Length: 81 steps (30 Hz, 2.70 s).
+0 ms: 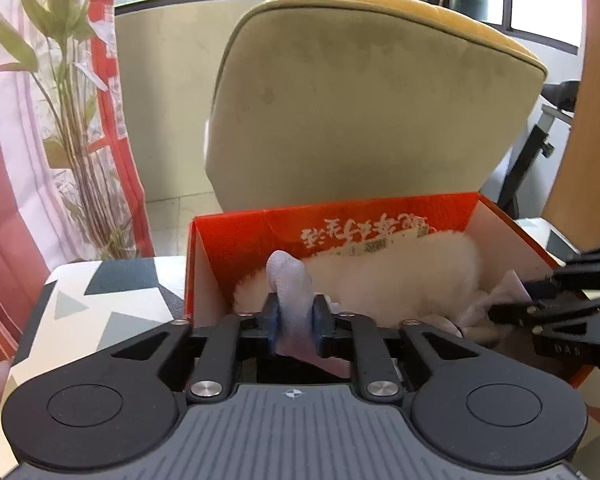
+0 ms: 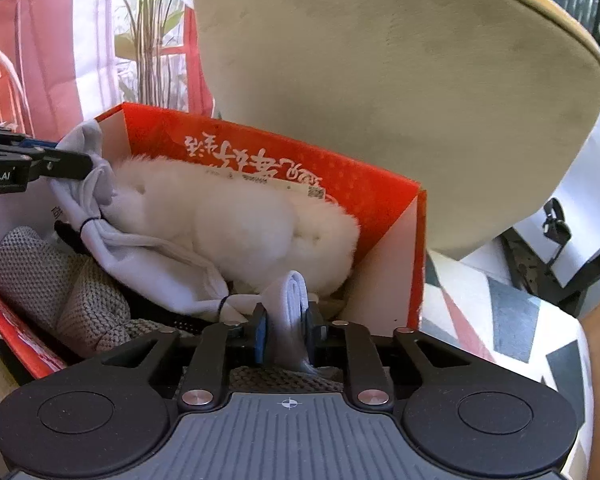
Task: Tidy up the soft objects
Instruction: 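Lower the white cloth into the red box and open both grippers, then move both grippers down to the dark blue wrapped package, then close both grippers on the dark blue package and lift it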
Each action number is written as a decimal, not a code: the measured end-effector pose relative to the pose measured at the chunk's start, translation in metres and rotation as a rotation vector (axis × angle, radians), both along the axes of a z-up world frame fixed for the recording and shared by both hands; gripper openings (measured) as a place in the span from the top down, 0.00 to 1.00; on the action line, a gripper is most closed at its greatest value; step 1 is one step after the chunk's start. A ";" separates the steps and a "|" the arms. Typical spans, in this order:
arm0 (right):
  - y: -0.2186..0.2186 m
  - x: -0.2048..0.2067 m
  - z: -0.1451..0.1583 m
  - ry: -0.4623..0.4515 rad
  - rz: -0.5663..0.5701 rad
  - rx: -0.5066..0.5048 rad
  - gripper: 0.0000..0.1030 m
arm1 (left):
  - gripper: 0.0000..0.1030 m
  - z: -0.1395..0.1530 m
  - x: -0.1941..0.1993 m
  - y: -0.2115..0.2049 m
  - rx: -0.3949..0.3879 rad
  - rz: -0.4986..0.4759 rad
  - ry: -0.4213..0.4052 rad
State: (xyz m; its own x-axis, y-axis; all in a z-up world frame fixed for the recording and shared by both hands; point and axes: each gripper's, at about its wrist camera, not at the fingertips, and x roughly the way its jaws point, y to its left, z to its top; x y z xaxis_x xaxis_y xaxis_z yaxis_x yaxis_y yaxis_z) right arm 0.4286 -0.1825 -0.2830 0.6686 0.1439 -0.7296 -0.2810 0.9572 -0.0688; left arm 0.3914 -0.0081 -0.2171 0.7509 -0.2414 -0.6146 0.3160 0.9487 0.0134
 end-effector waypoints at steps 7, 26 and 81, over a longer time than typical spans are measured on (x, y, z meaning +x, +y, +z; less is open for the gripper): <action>-0.004 -0.019 0.019 -0.113 -0.054 0.015 0.46 | 0.11 0.018 -0.022 -0.001 -0.003 -0.024 -0.065; -0.016 -0.139 0.091 -0.340 -0.063 0.180 0.00 | 0.00 0.068 -0.159 0.024 -0.188 0.003 -0.167; 0.037 -0.181 -0.068 -0.008 0.069 0.287 0.46 | 0.45 -0.093 -0.146 0.054 -0.210 -0.040 0.237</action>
